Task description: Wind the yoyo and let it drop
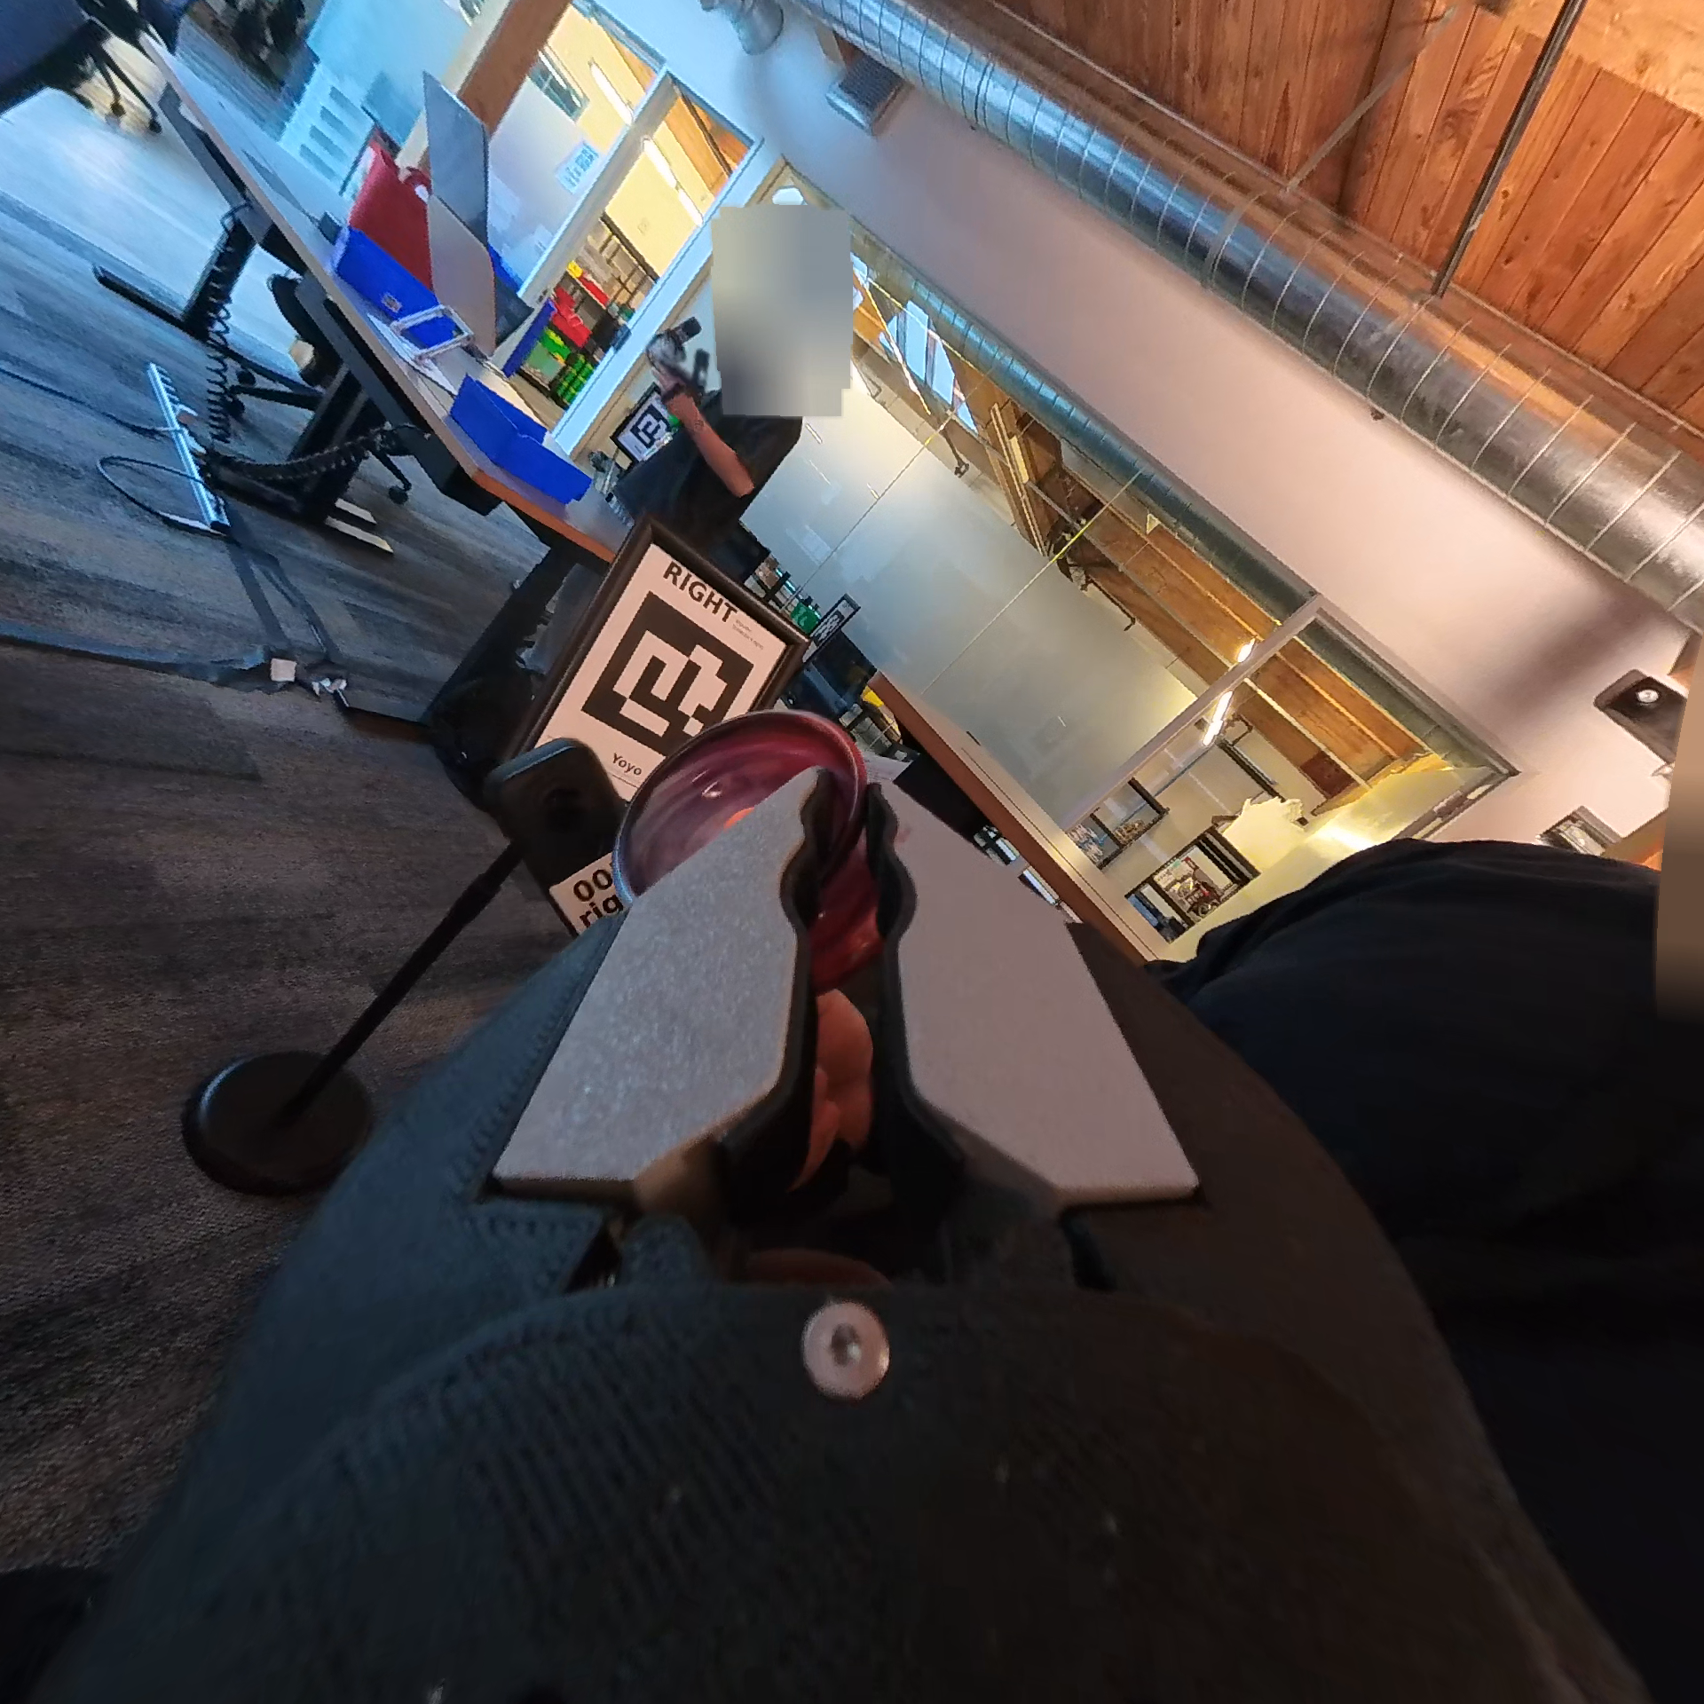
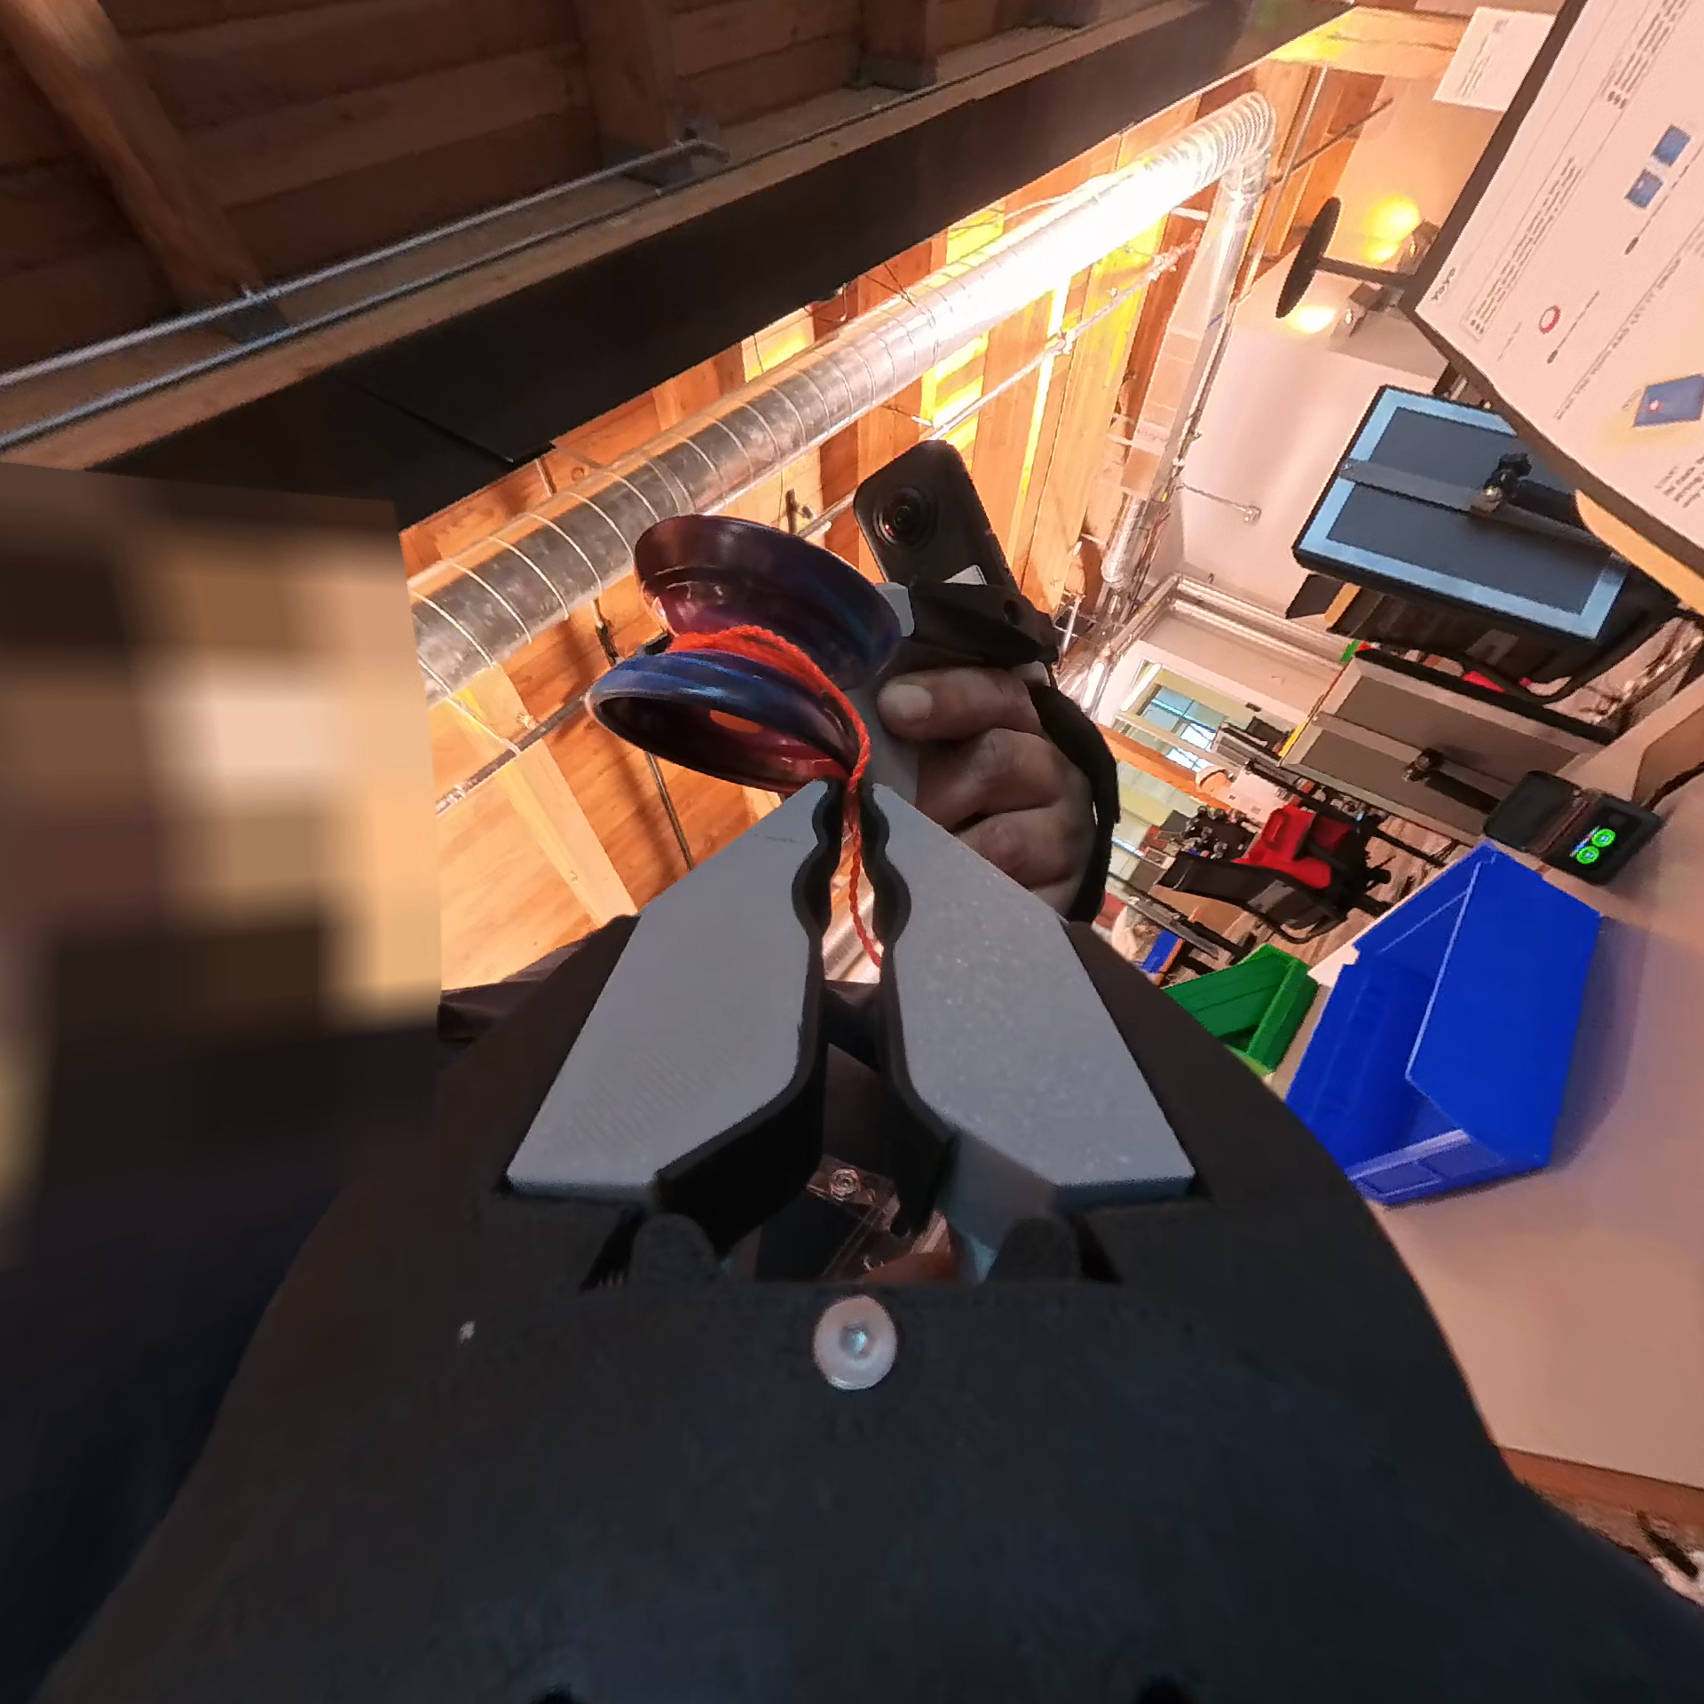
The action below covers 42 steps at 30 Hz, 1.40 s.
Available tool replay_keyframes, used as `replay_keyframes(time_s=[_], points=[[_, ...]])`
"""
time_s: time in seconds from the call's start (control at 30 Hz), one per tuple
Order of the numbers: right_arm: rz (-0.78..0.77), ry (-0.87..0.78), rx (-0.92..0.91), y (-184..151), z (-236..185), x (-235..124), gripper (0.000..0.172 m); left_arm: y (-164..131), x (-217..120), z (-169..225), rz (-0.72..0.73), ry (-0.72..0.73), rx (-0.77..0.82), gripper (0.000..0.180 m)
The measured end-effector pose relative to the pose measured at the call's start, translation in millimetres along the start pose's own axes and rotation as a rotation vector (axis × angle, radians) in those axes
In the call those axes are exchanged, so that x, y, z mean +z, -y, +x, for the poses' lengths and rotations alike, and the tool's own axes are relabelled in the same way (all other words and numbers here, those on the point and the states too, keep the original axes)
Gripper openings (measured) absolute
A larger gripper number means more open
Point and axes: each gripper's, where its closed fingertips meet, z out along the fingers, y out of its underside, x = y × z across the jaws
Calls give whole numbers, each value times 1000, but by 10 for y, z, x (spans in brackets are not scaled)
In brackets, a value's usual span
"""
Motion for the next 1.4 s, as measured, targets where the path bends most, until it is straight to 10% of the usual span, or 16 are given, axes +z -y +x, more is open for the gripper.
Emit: replay_keyframes(time_s=[1.4], points=[[14, -12, -19, 7, -3, 12, 0, 28, -13, -11, 17, 49, 93, 3]])
